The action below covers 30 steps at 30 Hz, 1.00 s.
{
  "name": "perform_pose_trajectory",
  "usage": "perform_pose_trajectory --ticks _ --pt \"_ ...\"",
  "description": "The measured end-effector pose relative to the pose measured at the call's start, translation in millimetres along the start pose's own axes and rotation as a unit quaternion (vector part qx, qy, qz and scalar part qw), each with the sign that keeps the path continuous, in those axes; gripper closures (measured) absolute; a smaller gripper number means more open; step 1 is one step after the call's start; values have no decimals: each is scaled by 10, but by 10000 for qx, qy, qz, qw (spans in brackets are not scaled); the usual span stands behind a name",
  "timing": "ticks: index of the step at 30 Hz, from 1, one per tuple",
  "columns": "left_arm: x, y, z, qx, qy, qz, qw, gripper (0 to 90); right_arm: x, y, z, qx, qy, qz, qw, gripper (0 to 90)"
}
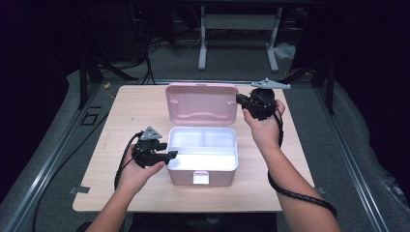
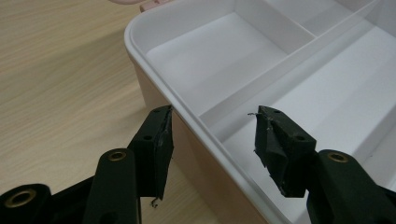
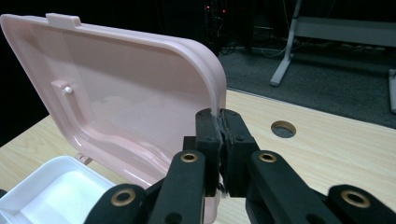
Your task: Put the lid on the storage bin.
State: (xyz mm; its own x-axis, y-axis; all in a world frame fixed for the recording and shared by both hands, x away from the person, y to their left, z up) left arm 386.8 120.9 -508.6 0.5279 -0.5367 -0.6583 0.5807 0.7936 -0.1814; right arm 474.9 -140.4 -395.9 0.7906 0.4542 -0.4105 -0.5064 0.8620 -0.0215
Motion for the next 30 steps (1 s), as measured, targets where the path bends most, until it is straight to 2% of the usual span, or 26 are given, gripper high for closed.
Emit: perform_pose_trajectory --ticks 5,8,9,13,19,22,26,30 --pt "-24 0 4 24 -10 -33 10000 462 -87 62 -36 -122 -91 -70 9999 871" --pt "-79 -25 40 -88 -92 -159 9998 462 -153 110 -75 -225 -155 -141 9995 870" --pt "-103 -28 56 -55 -110 -172 9998 459 -178 126 -88 -251 -175 -163 9994 870" --pt "-202 -51 129 -37 -251 -166 9995 459 -268 200 -153 -273 -306 -209 9989 867" --pt "-338 17 236 -31 -420 -58 9991 459 -399 290 -287 -239 -538 -214 9980 860" --pt "-407 54 283 -30 -499 -14 9987 460 -434 348 -362 -399 -786 -373 9954 863" --pt "-482 100 338 -32 -578 74 9983 464 -476 413 -453 -668 -1061 -650 9900 867" --pt "-562 126 415 32 -662 138 9977 468 -526 456 -537 -627 -1217 -600 9888 859"
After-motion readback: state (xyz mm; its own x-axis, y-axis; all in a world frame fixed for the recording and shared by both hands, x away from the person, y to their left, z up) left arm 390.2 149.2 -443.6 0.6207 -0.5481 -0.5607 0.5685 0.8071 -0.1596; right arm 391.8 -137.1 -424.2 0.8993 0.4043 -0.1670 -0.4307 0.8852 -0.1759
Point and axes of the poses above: each handheld gripper's, and its own axes: x roughly forward along the jaws, z roughly out of its top, y roughly to its left, the point moved 8 cm from there along x, roughly forward along the jaws, and after that the axes turned 7 degrees about -x, right-handed, at the moved point
